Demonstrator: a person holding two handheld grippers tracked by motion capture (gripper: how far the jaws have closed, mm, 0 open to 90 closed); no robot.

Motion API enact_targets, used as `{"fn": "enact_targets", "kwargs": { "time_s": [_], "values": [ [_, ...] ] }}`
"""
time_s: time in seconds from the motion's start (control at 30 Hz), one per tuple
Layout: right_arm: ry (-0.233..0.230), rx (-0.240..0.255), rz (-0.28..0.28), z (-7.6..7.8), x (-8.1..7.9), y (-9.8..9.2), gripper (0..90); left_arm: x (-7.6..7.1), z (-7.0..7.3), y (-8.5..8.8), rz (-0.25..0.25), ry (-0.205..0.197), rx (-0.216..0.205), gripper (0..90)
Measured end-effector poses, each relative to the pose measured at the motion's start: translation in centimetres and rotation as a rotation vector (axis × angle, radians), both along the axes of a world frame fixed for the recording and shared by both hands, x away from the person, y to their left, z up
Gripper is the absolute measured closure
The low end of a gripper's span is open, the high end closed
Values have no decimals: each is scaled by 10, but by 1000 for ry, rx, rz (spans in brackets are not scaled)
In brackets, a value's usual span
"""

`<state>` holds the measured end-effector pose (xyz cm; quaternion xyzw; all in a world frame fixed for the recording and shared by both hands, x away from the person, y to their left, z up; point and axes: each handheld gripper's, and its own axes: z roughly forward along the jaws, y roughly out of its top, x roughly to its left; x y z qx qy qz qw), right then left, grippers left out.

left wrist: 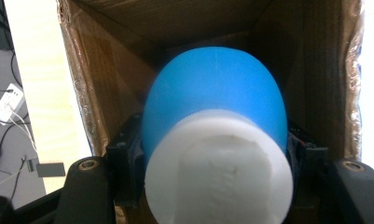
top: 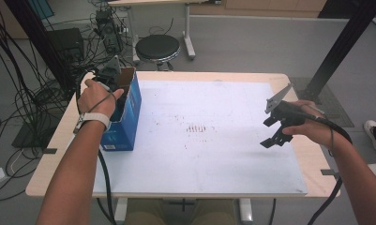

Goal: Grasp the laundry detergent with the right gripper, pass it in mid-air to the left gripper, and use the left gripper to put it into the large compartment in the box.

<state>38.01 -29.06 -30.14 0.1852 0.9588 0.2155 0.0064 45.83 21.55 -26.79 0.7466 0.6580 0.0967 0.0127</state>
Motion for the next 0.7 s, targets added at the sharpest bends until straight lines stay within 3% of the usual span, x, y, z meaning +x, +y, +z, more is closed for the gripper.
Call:
{"fn": "enact_targets", "kwargs": {
  "time_s": [0.7],
  "values": [
    [2,-2,-2,0,-1,0,109,0,0,0,0,-4,0,370]
  ]
}}
